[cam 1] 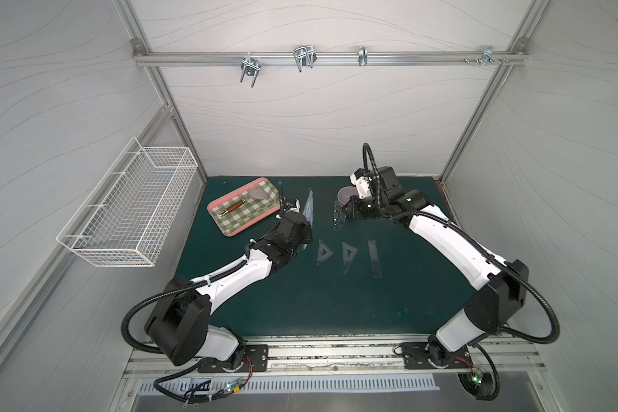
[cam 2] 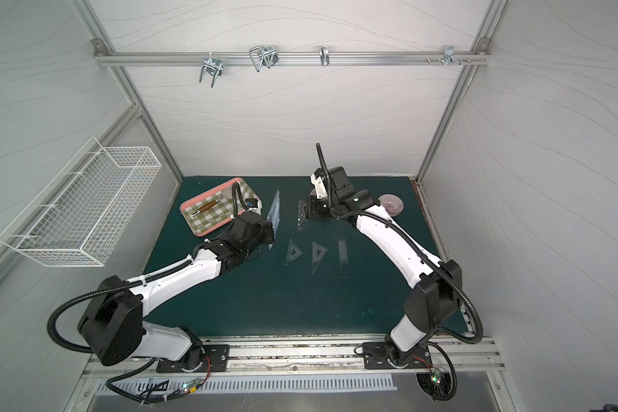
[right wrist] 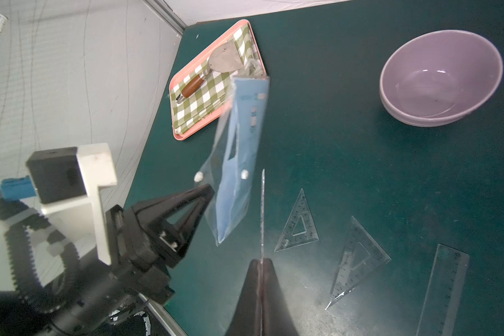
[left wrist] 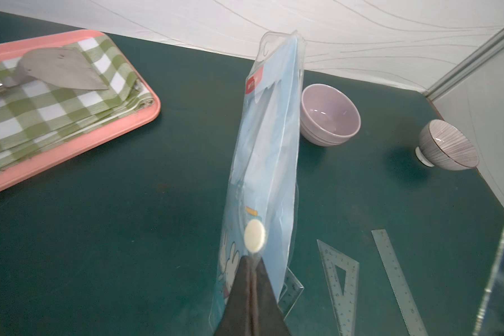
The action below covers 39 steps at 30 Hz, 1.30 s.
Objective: Open the ruler set and take out the ruler
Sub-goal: Take out the ruler from the ruler set bag, then place the ruler at the center of the board.
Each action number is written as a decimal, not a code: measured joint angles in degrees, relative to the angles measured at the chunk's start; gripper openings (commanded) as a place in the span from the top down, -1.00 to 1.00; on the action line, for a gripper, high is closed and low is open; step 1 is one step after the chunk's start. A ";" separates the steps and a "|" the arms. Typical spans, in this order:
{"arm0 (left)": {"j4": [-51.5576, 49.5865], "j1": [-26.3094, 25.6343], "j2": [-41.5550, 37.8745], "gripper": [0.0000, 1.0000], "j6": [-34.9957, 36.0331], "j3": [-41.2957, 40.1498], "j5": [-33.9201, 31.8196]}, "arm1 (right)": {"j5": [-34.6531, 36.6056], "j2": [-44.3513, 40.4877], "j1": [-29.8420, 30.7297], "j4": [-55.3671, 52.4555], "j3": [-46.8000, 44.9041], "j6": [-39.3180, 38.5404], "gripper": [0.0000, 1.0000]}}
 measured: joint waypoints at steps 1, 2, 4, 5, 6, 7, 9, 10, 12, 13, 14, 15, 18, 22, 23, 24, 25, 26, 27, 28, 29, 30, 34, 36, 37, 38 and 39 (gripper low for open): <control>-0.94 0.59 -1.16 1.00 0.13 -0.33 0.00 | -0.70 -0.72 -1.09 -0.07 -1.11 -0.28 0.98; -1.77 1.07 -2.19 1.00 0.26 -0.46 -0.02 | -1.44 -1.27 -2.14 -0.17 -2.03 -0.42 0.98; -3.87 1.88 -4.57 1.00 0.72 -0.46 -0.07 | -3.98 -2.45 -5.25 -0.31 -4.85 -0.90 0.99; -4.83 1.99 -5.75 1.00 1.03 -0.46 -0.04 | -5.62 -2.97 -7.10 -0.39 -6.40 -1.36 1.00; -5.70 1.97 -6.73 1.00 1.27 -0.46 -0.02 | -7.06 -3.34 -8.79 -0.48 -7.58 -1.68 1.00; -6.58 1.97 -7.69 1.00 1.40 -0.46 0.02 | -8.94 -3.72 -11.23 -0.48 -9.20 -2.12 1.00; -8.09 1.99 -9.05 1.00 1.57 -0.46 0.15 | -11.82 -4.07 -15.26 -0.94 -11.30 -3.34 1.00; -8.76 1.97 -9.57 1.00 1.68 -0.46 0.17 | -12.96 -4.09 -17.22 -1.44 -12.04 -4.20 1.00; -10.10 1.97 -10.19 1.00 1.81 -0.46 0.17 | -14.45 -4.09 -20.63 -2.67 -12.98 -6.01 1.00; -10.75 1.97 -10.36 1.00 1.90 -0.46 0.17 | -15.10 -4.09 -22.16 -3.54 -13.25 -7.04 1.00; -11.21 1.97 -10.43 1.00 1.92 -0.46 0.17 | -15.87 -4.09 -23.47 -4.31 -13.46 -8.17 1.00; -11.45 1.97 -10.45 1.00 1.97 -0.46 0.20 | -16.55 -4.07 -24.46 -5.14 -13.55 -9.31 0.99; -12.35 1.99 -10.45 1.00 2.16 -0.46 0.46 | -18.43 -3.54 -26.97 -7.72 -13.62 -13.05 0.98; -13.03 1.97 -10.45 1.00 2.38 -0.46 1.11 | -20.57 -0.02 -30.08 -10.75 -13.77 -17.88 0.98; -13.16 1.97 -10.45 1.00 2.43 -0.46 1.27 | -21.03 1.16 -30.77 -11.39 -13.77 -18.75 0.98; -13.16 1.97 -10.45 1.00 2.51 -0.46 1.40 | -21.68 2.56 -31.65 -11.96 -13.77 -19.82 0.99; -13.18 1.97 -10.45 1.00 2.56 -0.46 1.49 | -22.12 3.89 -32.52 -12.55 -13.75 -20.74 0.99; -13.18 1.97 -10.45 1.00 2.62 -0.46 1.51 | -22.45 4.87 -33.27 -13.03 -13.75 -21.46 0.99; -13.18 1.97 -10.43 1.00 2.73 -0.46 1.57 | -22.75 5.84 -34.12 -13.57 -13.75 -22.38 1.00; -13.18 1.97 -10.40 1.00 2.80 -0.46 1.66 | -23.04 6.54 -34.95 -13.94 -13.77 -22.99 0.98; -13.18 1.99 -10.38 1.00 2.86 -0.46 1.68 | -23.12 6.88 -35.65 -14.14 -13.77 -23.54 0.95; -13.22 1.97 -10.29 1.00 2.95 -0.46 1.68 | -23.17 7.02 -36.41 -14.32 -13.77 -24.11 0.93; -13.62 1.97 -10.14 1.00 3.21 -0.46 1.73 | -22.95 7.28 -38.64 -14.95 -13.75 -25.99 0.92; -13.66 1.97 -10.12 1.00 3.26 -0.46 1.73 | -22.32 8.13 -39.21 -15.39 -13.64 -26.67 0.90; -13.66 1.99 -10.12 1.00 3.32 -0.46 1.73 | -21.84 8.85 -39.39 -15.58 -13.55 -27.06 0.89; -13.66 1.99 -10.12 1.00 3.39 -0.46 1.73 | -21.44 9.68 -39.43 -15.85 -13.42 -27.39 0.89; -13.64 1.99 -10.12 1.00 3.43 -0.46 1.75 | -21.00 10.69 -39.43 -15.89 -13.31 -27.67 0.89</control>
